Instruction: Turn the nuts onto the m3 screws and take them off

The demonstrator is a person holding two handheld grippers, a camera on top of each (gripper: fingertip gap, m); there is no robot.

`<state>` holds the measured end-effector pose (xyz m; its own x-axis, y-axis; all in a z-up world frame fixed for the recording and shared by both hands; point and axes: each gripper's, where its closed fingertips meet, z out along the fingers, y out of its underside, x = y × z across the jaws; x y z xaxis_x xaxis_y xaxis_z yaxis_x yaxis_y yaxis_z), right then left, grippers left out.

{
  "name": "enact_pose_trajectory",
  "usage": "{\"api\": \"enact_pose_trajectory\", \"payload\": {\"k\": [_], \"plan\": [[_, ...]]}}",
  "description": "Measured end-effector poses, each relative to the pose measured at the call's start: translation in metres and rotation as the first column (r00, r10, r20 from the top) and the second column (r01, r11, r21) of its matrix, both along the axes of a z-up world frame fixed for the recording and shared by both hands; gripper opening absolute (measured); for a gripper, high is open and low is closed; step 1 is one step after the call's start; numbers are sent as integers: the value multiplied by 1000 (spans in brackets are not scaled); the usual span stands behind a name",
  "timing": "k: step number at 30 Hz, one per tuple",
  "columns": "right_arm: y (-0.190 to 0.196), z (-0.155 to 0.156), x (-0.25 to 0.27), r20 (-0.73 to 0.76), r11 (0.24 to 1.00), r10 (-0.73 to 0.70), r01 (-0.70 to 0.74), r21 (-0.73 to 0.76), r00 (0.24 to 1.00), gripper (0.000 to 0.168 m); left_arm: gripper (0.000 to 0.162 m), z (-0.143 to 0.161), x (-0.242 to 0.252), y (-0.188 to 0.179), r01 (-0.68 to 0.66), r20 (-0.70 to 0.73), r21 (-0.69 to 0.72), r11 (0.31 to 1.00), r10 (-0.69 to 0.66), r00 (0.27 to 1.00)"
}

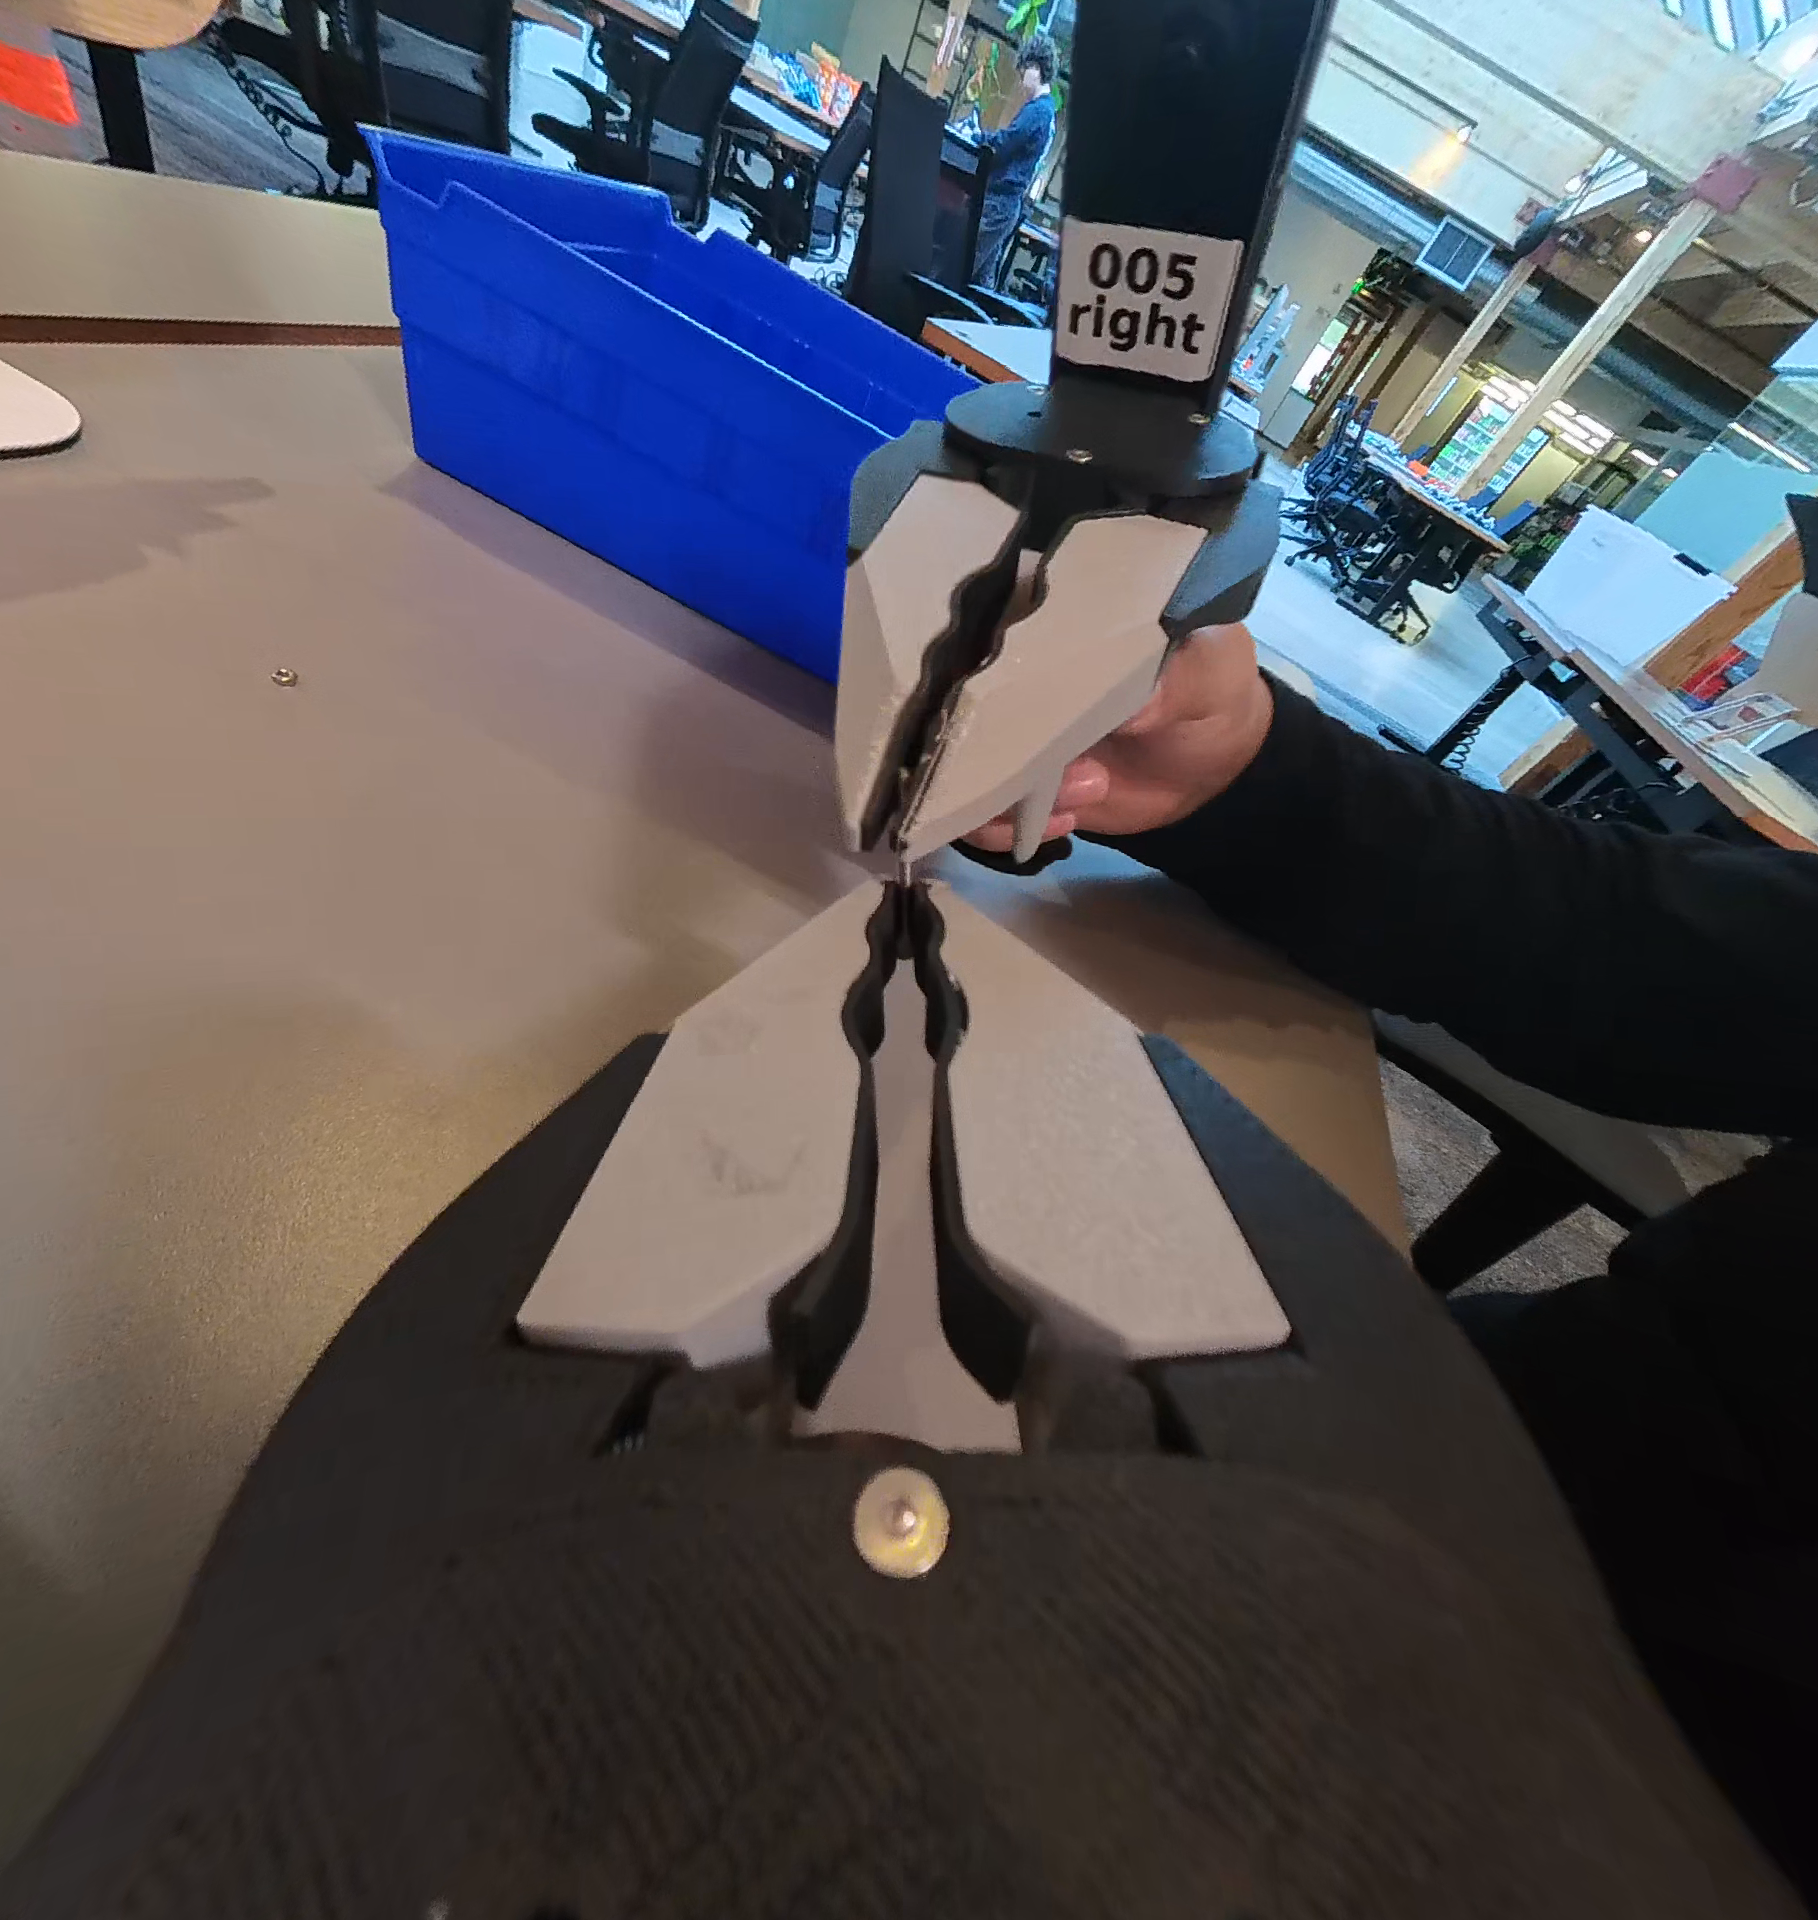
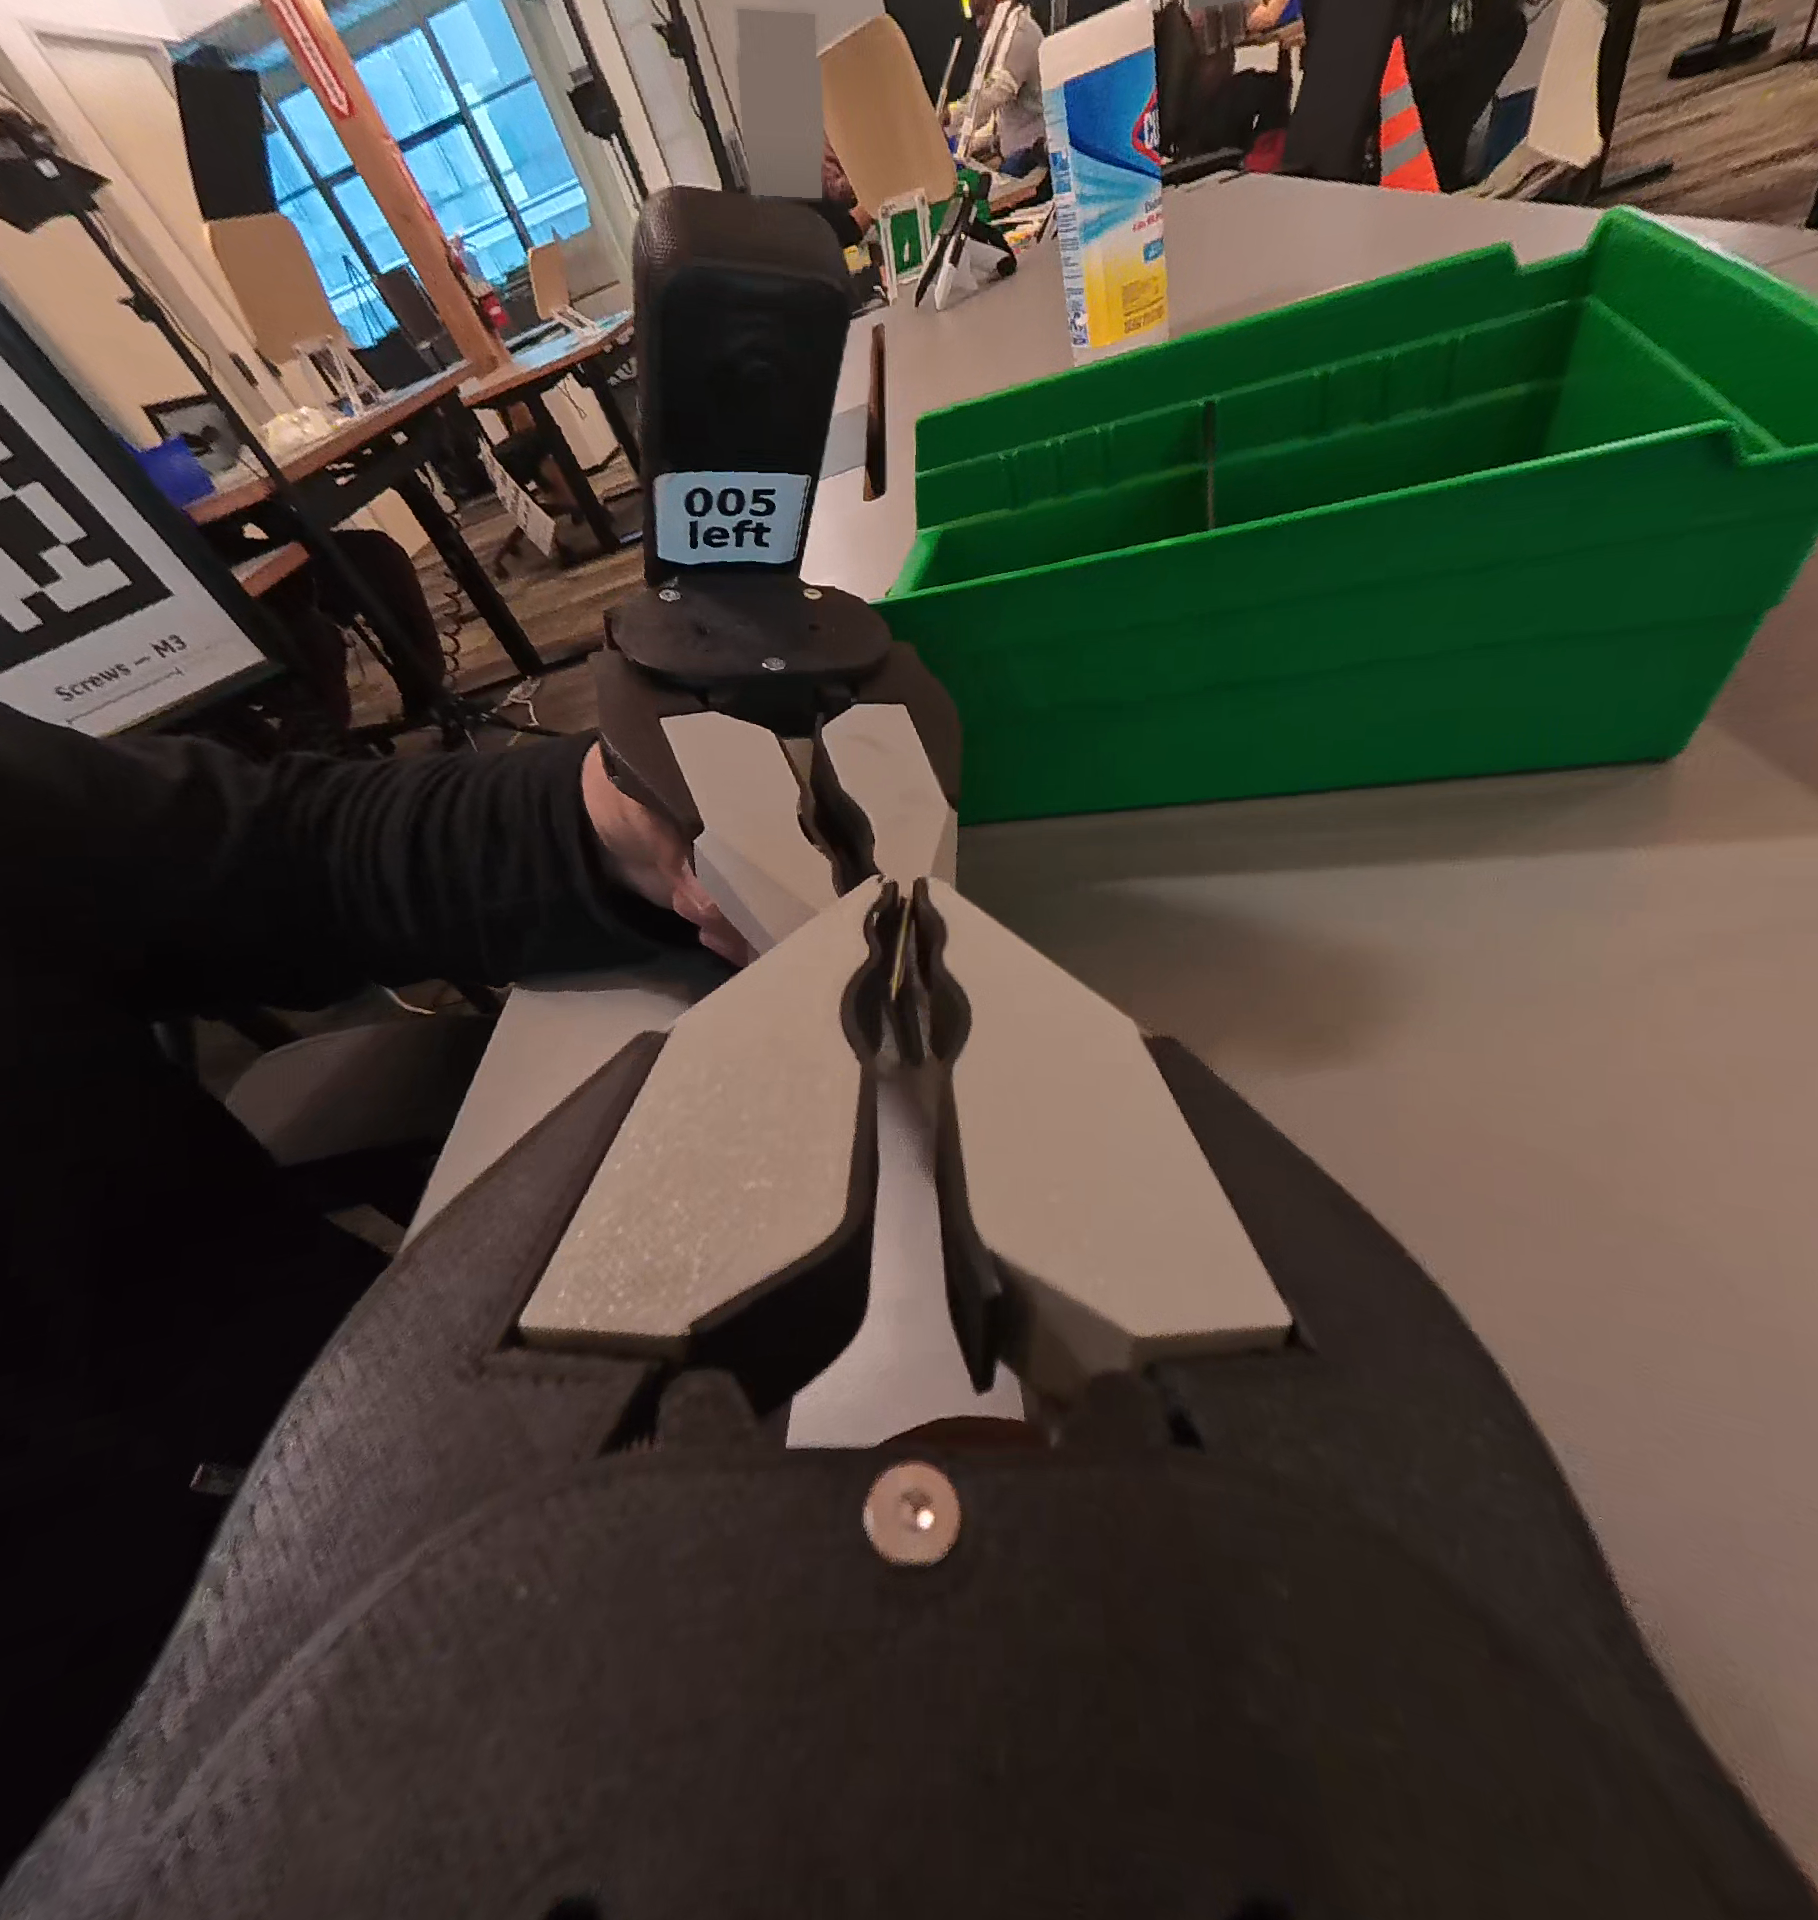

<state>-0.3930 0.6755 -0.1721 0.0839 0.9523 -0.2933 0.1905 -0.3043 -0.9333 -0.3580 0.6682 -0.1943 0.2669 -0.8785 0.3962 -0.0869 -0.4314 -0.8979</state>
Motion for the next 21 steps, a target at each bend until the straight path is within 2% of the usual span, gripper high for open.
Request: {"api": "enact_pose_trajectory", "payload": {"k": [4,21], "plan": [[0,2,0,-28,999,3,-4,-50,1000,0,0,1,0,1,-8,6,2,1000,8,1000],[-4,0,2,-7,997,28,-29,-73,1000,0,0,1,2,-2,8,-2,11,1000,-8,1000]]}}
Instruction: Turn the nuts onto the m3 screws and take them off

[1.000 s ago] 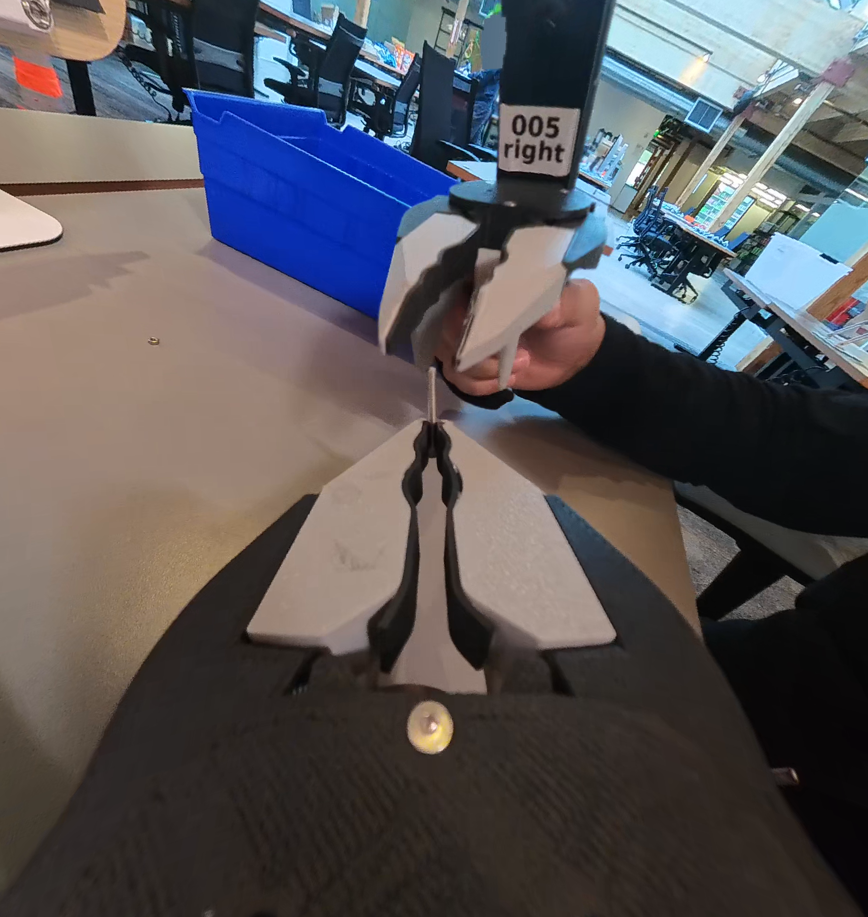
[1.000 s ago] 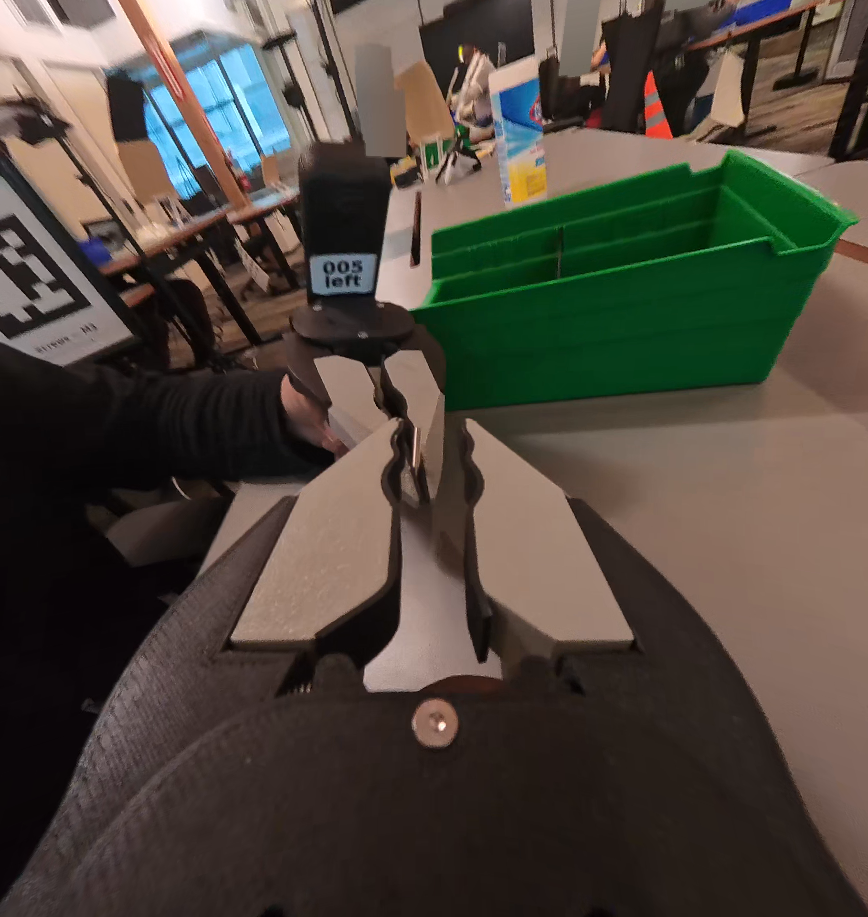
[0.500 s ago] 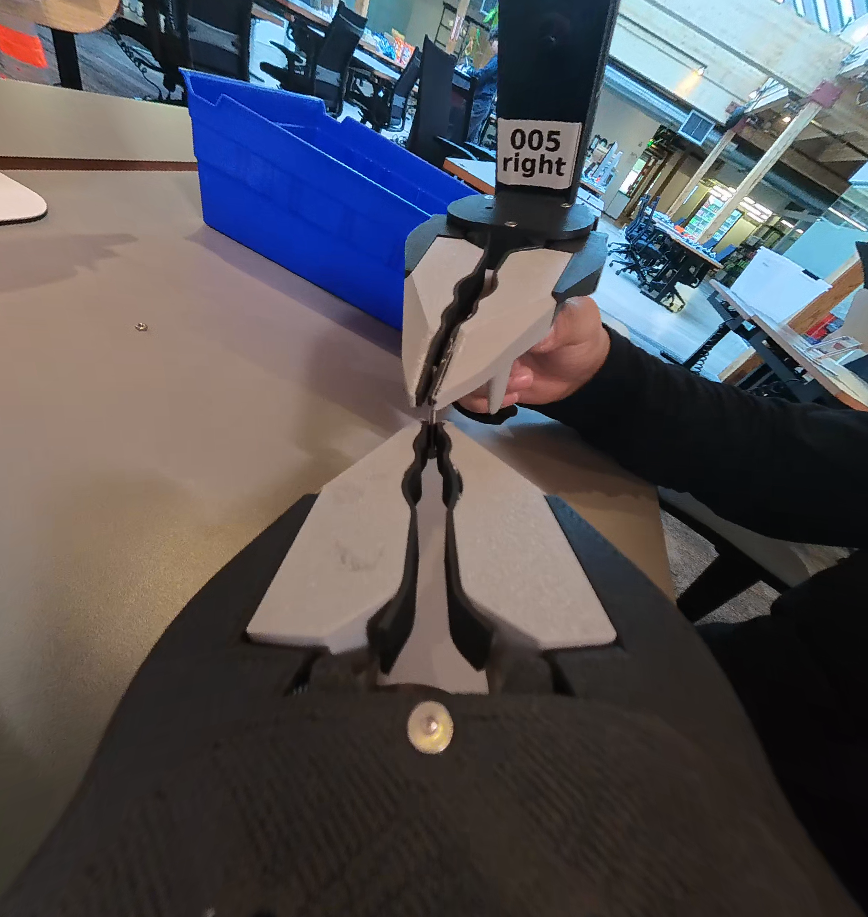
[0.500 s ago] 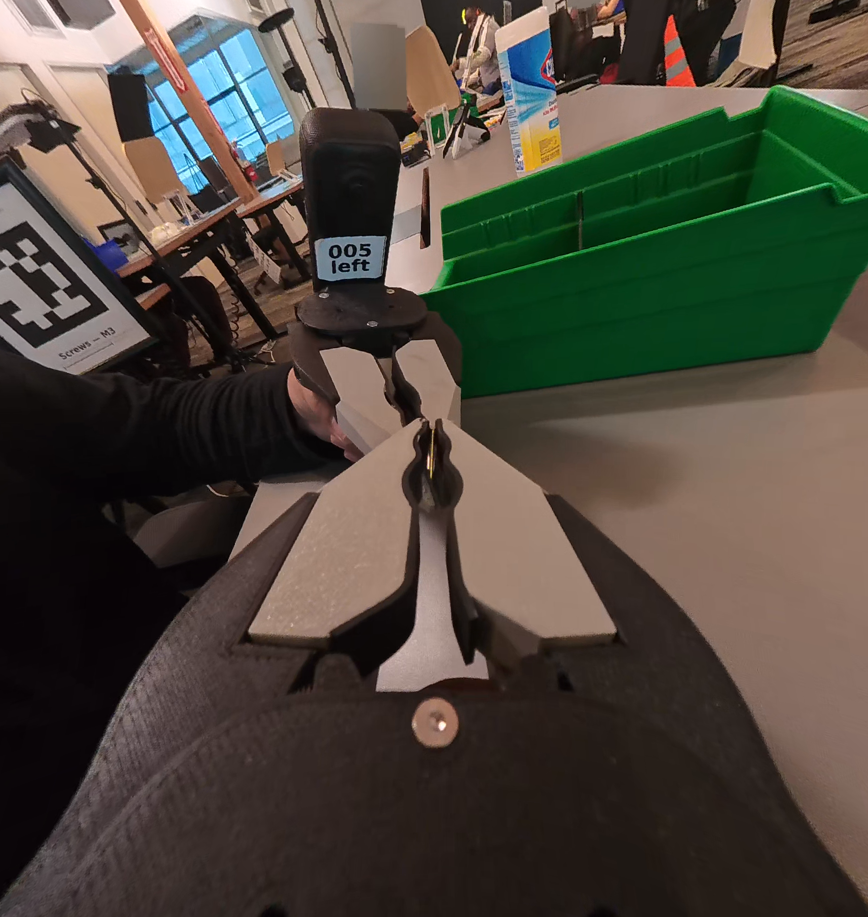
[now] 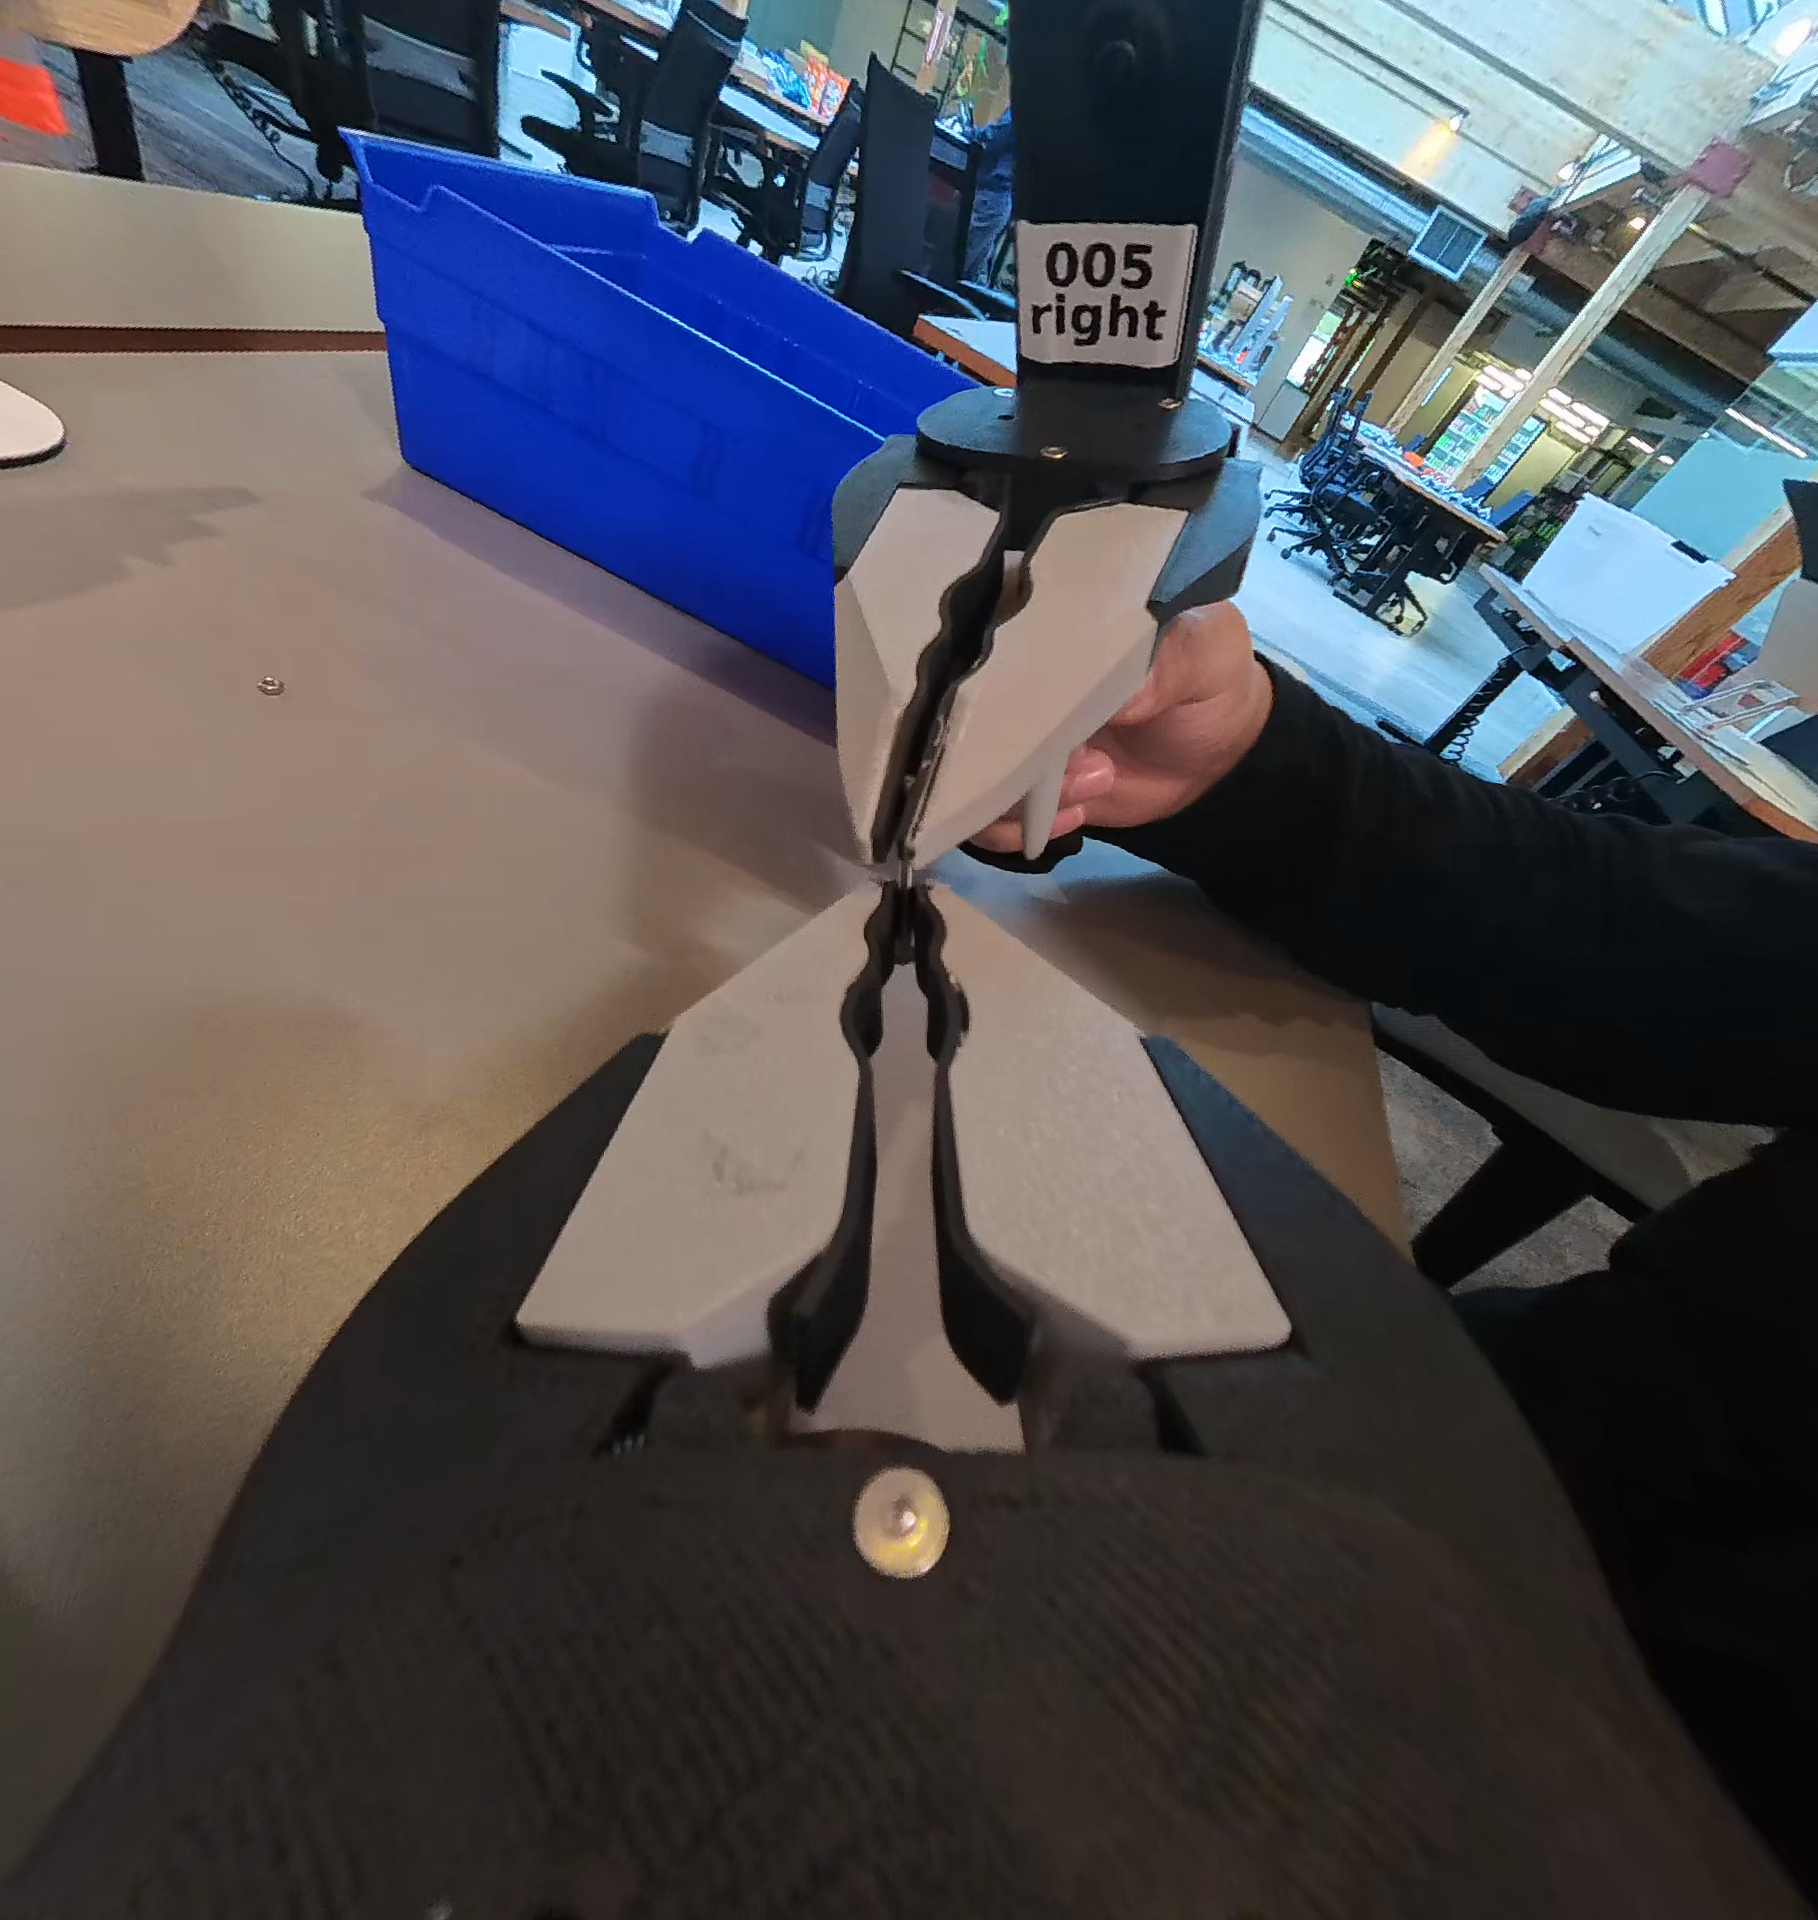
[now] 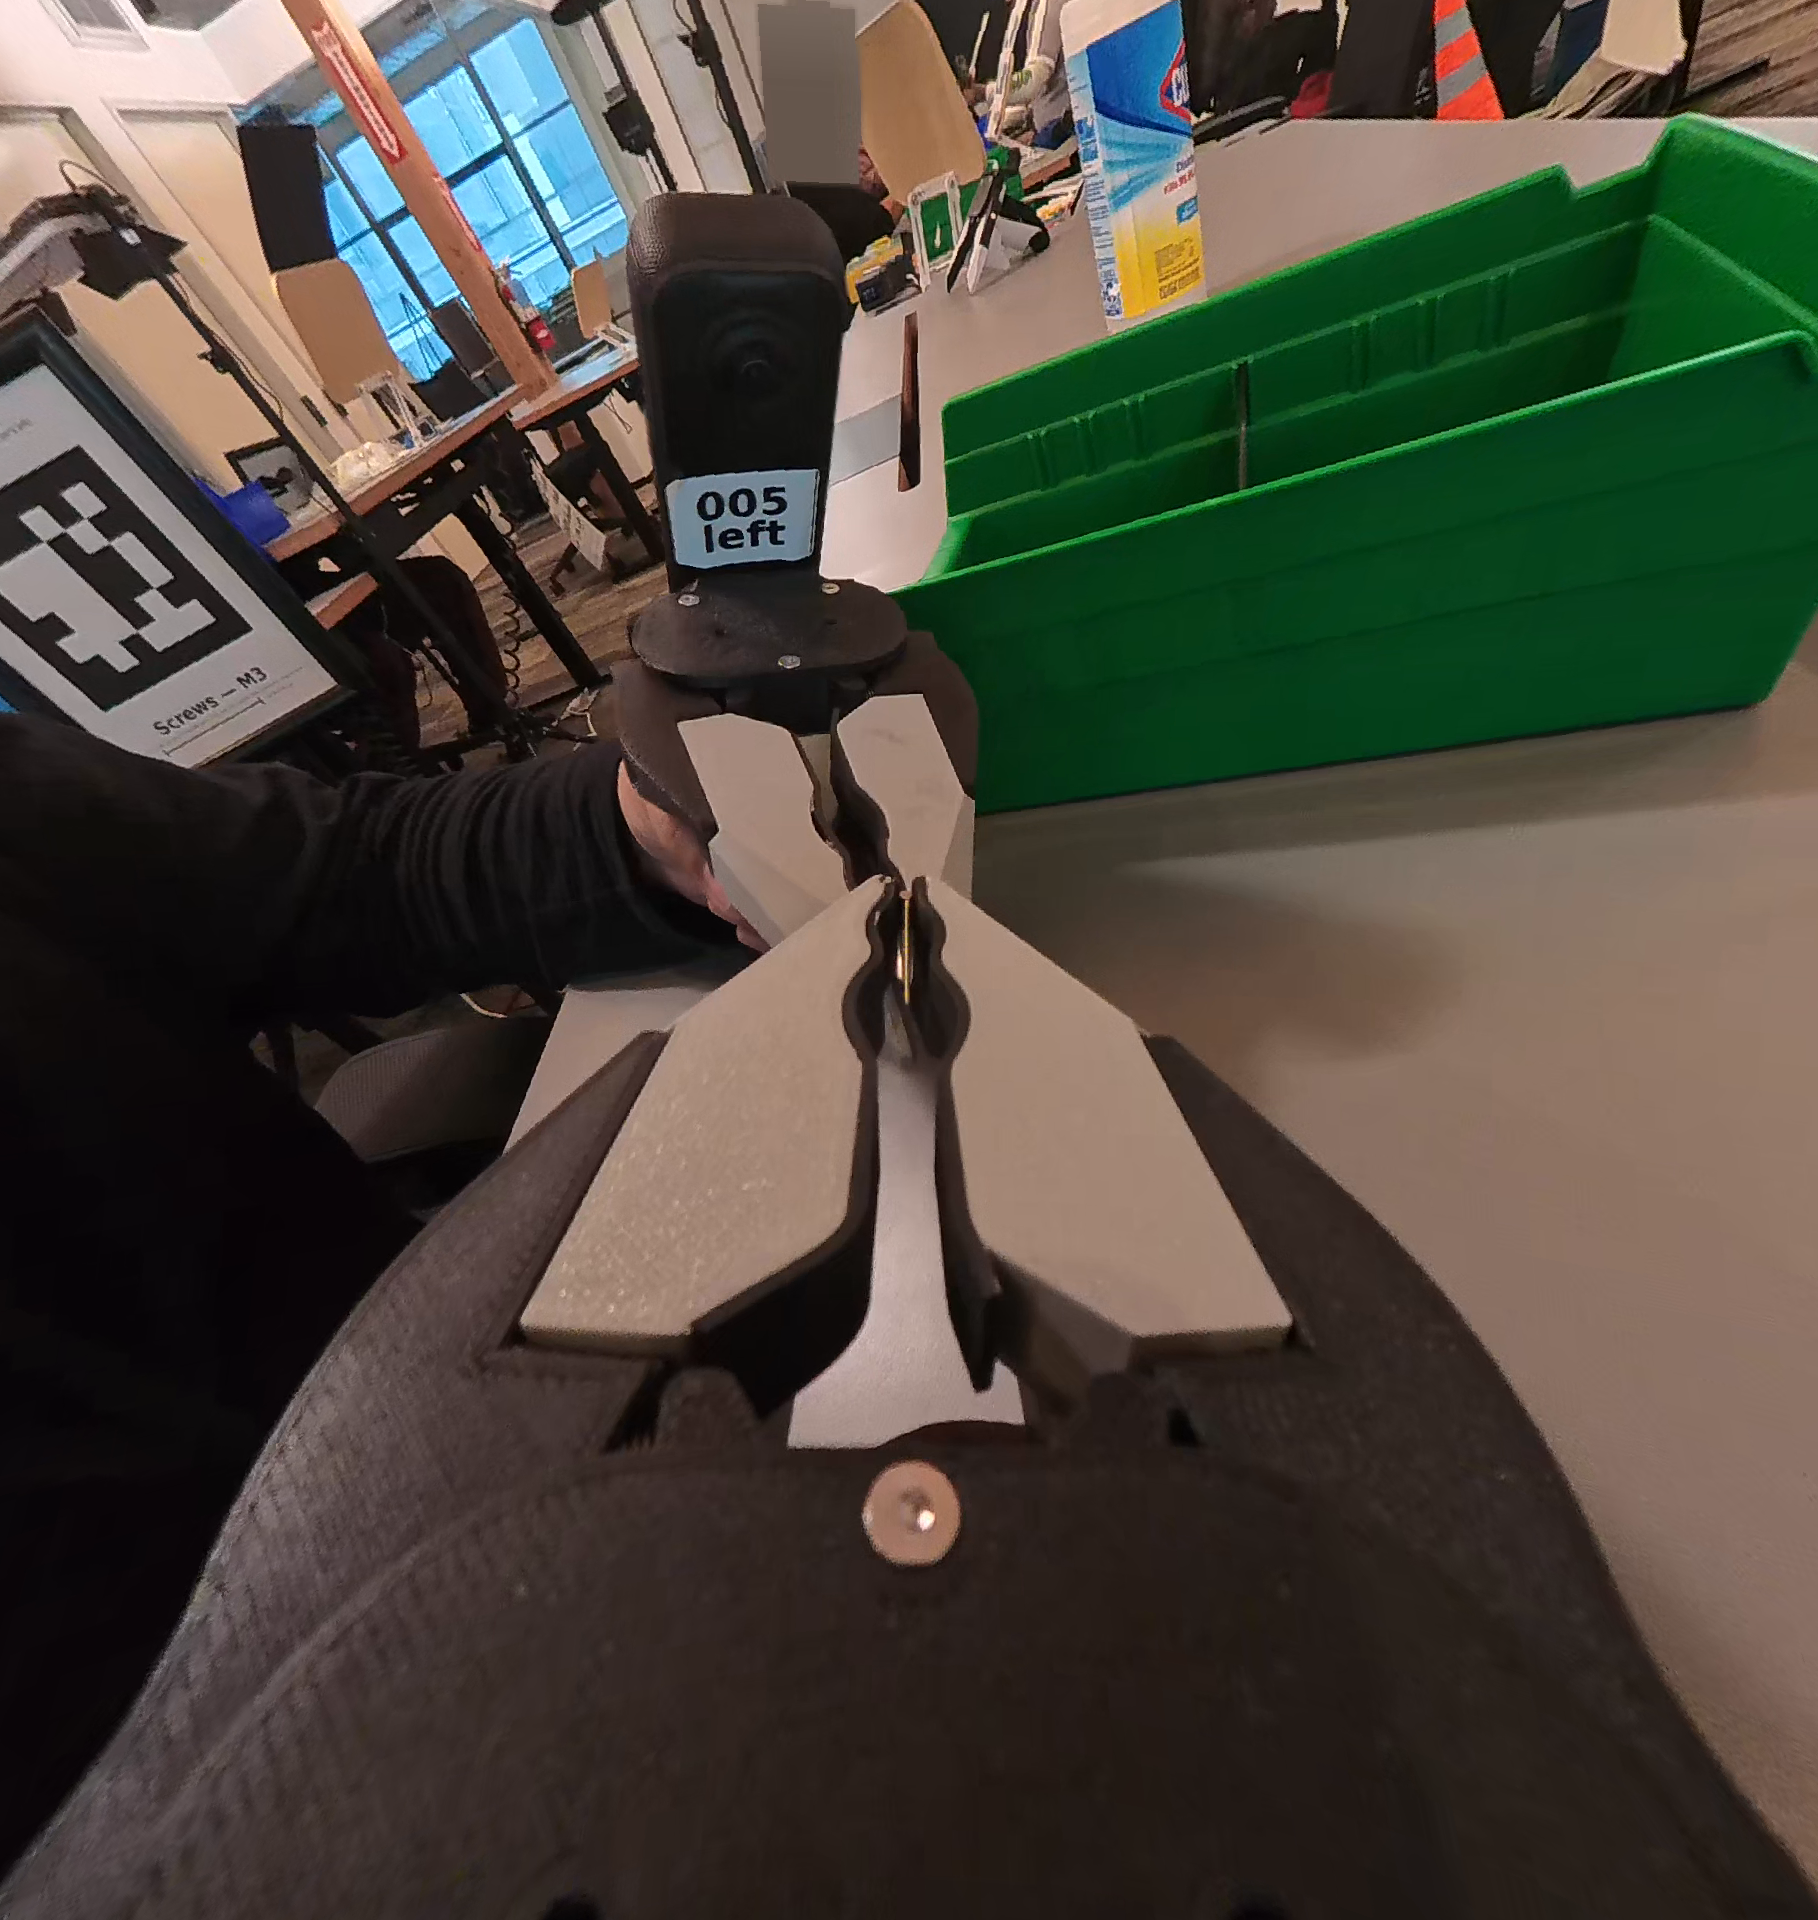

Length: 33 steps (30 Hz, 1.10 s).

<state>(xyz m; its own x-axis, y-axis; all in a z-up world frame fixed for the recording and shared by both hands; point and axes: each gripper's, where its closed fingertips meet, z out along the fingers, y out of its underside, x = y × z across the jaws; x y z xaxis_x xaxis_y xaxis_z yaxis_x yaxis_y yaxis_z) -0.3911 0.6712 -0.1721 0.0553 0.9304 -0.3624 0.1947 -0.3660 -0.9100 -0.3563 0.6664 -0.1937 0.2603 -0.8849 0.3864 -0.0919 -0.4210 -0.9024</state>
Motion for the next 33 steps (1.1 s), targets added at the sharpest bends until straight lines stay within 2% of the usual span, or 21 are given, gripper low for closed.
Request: {"api": "enact_pose_trajectory", "payload": {"k": [18,21,24,26,29,31,33], "plan": [[-3,1,1,3,1000,15,-15,13,1000,0,0,2,1,-1,2,-8,42,999,-1,1000],[4,15,7,-58,999,-25,27,34,998,9,0,1,1,-1,7,-1,23,1000,-7,1000],[26,21,19,-71,984,-154,159,76,986,14,0,-1,2,-1,8,-3,26,1000,-8,1000],[49,12,31,-11,946,-294,293,142,956,14,0,-1,2,-1,11,-2,34,999,-11,1000],[90,-15,59,137,819,-550,500,281,824,18,0,0,1,0,6,-3,56,998,-6,1000],[105,-28,72,188,766,-626,553,328,757,19,0,1,1,0,7,1,76,997,-7,1000],[116,-42,78,238,753,-652,575,320,720,19,0,1,1,1,3,-5,97,995,-2,1000]]}}
